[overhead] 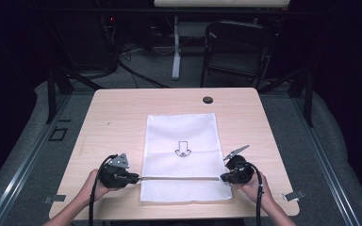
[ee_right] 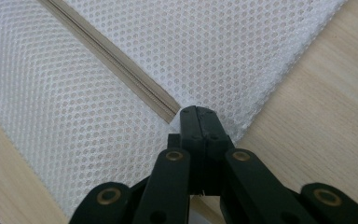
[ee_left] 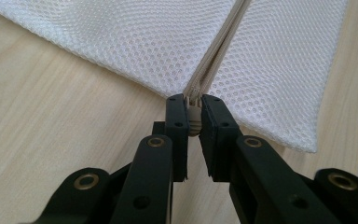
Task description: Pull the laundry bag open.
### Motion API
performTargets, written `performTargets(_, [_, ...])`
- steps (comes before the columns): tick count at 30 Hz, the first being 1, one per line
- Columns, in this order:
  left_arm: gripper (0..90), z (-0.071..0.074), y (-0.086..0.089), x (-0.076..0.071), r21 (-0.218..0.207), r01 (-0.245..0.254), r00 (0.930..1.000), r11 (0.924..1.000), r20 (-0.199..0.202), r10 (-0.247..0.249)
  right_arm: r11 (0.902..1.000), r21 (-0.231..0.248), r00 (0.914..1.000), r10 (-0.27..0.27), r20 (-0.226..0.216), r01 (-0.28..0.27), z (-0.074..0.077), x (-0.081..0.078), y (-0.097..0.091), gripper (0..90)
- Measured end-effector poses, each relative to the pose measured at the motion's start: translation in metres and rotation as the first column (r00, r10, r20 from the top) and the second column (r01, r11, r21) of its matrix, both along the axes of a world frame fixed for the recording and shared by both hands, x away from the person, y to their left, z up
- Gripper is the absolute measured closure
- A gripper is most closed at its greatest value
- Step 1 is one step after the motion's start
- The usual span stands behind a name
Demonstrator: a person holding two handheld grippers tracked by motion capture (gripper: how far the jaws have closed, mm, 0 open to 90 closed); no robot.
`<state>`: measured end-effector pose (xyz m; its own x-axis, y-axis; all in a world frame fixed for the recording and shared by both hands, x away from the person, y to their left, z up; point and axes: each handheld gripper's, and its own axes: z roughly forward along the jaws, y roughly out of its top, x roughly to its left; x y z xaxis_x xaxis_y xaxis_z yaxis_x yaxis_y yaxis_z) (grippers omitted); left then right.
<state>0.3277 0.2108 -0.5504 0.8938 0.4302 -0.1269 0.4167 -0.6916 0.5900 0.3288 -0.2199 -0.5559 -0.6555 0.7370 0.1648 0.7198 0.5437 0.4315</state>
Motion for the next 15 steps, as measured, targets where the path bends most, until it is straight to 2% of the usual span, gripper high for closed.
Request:
performTargets(2, [81.7,0.001,0.0,0.001,-0.008,-0.001,1.0,1.0,-0.006,0.001,1.0,-0.001,0.9997,0.001,0.025,-0.001,-0.001,-0.002,0.0,90.0])
performTargets(4, [81.3,0.002,0.002,0.002,-0.025,-0.003,0.9999,0.9997,-0.01,0.003,0.9991,-0.015,0.9979,0.04,0.051,-0.039,-0.001,-0.004,-0.002,90.0])
performTargets(5, [80.8,0.002,0.002,0.002,-0.033,-0.01,0.9999,0.9994,-0.012,0.01,0.9994,0.006,0.9981,0.034,0.051,-0.035,-0.002,-0.005,-0.001,90.0])
performTargets(6, [80.2,0.002,0.001,0.002,-0.037,-0.022,0.9997,0.9991,-0.014,0.021,0.9994,-0.009,0.9981,0.034,0.052,-0.034,-0.001,-0.004,-0.002,89.8])
performTargets(8, [71.4,0.005,0.002,0.002,-0.05,-0.023,0.9995,0.9985,-0.024,0.022,0.9981,0.044,0.9986,0.042,0.032,-0.044,0.001,-0.003,-0.002,70.0])
performTargets(9, [66.1,0.007,0.002,0.002,-0.058,-0.029,0.9992,0.9979,-0.029,0.027,0.9977,0.043,0.9983,0.051,0.027,-0.052,0.002,-0.003,-0.002,66.6])
performTargets(10, [58.6,0.009,0.003,0.002,-0.068,-0.042,0.9985,0.9968,-0.038,0.039,0.9981,0.031,0.9974,0.053,0.049,-0.054,0.006,-0.004,-0.002,66.2])
performTargets(11, [53.4,0.011,0.003,0.002,-0.069,-0.051,0.9982,0.9963,-0.034,0.049,0.9981,0.043,0.9959,0.041,0.081,-0.044,0.011,-0.006,-0.001,63.5])
performTargets(12, [47.7,0.014,0.004,0.001,-0.067,-0.067,0.9976,0.9955,-0.025,0.065,0.998,0.039,0.9939,0.046,0.1,-0.05,0.016,-0.006,-0.003,58.9])
performTargets(14, [38.8,0.02,0.005,-0.001,-0.072,-0.105,0.9944,0.9919,-0.023,0.103,0.999,0.037,0.9917,0.021,0.127,-0.026,0.025,-0.008,-0.006,51.9])
performTargets(15, [33.9,0.023,0.006,-0.002,-0.073,-0.125,0.9921,0.9895,-0.016,0.124,0.999,0.036,0.9901,0.02,0.139,-0.026,0.029,-0.01,-0.007,45.1])
